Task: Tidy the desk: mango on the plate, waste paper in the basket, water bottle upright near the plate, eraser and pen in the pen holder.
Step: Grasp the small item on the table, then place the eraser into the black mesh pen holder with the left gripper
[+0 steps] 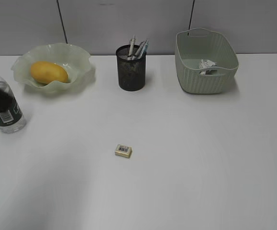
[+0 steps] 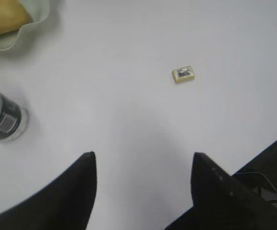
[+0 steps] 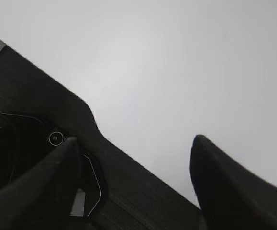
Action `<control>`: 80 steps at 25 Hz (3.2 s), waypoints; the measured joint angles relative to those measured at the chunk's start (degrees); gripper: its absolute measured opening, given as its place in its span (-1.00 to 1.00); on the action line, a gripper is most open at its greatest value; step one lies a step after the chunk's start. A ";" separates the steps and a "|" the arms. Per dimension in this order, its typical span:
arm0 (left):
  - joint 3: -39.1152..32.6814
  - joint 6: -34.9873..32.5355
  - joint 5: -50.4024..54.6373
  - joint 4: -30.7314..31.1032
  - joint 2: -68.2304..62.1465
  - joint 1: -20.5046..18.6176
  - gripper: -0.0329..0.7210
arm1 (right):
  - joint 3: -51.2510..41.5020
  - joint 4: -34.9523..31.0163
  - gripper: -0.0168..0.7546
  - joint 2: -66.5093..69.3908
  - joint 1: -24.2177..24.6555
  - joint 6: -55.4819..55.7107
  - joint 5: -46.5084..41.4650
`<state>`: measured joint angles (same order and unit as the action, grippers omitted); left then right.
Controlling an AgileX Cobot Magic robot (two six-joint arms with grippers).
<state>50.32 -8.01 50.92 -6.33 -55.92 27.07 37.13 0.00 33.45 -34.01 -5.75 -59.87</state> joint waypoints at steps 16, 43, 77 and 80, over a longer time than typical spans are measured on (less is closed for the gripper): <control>29.02 3.13 7.94 -0.43 -45.69 14.15 0.54 | -4.91 0.85 0.50 -2.84 0.00 0.84 2.17; 34.30 33.09 -0.49 6.33 -66.33 15.90 0.54 | -6.18 1.27 0.50 -2.84 0.00 0.84 6.84; 38.29 35.72 2.55 12.14 -62.96 14.39 -0.11 | -7.02 1.27 0.50 -2.84 0.00 0.84 9.38; 44.82 34.88 4.60 12.43 -62.27 11.63 -0.11 | -7.02 1.27 0.50 -2.84 0.00 0.84 9.38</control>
<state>95.13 26.86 55.52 6.10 -118.18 38.70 30.11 1.27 30.61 -34.01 -4.91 -50.49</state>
